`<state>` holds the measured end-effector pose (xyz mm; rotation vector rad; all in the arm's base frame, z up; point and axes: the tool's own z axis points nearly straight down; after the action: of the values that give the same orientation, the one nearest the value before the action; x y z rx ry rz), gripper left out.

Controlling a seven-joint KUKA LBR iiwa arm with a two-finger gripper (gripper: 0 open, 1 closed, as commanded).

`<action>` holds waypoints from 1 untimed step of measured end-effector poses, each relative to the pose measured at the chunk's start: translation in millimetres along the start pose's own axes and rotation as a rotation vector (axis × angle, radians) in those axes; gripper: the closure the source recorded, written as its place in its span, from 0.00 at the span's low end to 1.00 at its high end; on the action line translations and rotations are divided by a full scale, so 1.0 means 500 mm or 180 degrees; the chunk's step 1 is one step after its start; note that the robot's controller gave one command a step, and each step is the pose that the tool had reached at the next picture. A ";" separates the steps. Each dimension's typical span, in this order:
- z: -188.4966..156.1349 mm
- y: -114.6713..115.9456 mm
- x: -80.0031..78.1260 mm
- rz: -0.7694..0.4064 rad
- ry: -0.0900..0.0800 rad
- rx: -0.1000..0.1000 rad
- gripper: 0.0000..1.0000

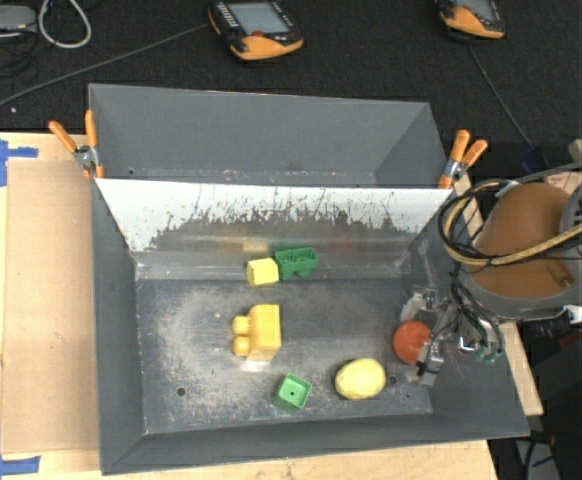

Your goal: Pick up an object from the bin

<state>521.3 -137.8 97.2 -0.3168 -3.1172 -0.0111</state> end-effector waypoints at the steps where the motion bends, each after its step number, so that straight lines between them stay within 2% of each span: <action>1: -0.010 -0.014 -0.045 0.0108 -0.0015 -0.0001 0.00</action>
Offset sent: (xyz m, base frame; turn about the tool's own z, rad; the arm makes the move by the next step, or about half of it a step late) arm -0.0399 -0.0219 0.0064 0.0832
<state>542.1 -149.3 102.2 -0.3705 -3.1160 -0.0105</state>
